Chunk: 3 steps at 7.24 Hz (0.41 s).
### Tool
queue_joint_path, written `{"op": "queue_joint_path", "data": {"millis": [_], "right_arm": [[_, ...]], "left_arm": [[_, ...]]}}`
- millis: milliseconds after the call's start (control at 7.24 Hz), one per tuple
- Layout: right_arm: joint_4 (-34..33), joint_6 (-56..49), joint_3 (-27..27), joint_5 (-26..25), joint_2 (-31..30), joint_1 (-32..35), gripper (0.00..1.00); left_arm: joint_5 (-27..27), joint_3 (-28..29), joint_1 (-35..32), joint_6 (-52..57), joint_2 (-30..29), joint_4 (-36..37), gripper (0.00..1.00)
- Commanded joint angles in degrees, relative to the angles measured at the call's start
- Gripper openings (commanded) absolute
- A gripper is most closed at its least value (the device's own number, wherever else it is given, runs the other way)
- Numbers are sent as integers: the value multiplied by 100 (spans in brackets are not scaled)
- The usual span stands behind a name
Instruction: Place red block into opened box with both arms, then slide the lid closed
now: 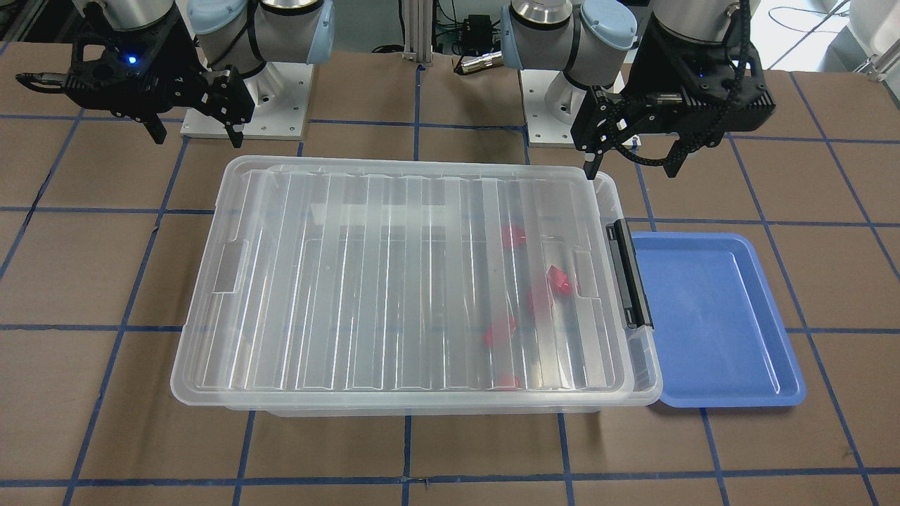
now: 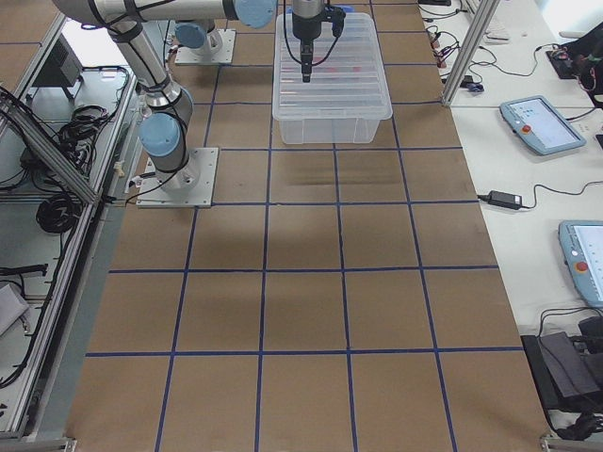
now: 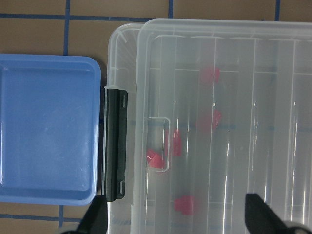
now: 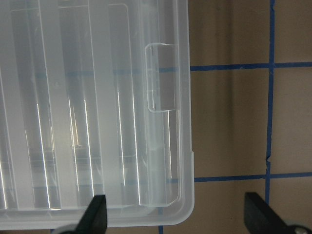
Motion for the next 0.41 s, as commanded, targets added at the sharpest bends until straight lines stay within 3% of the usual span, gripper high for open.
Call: {"op": "queue_joint_path", "data": {"millis": [0, 276], "right_arm": [[-12, 0, -3, 9, -5, -13, 100], [-3, 0, -21, 27, -22, -4, 100]], "left_arm": [[0, 1, 0, 0, 17, 0, 100], [0, -8, 0, 0, 17, 0, 100]]}}
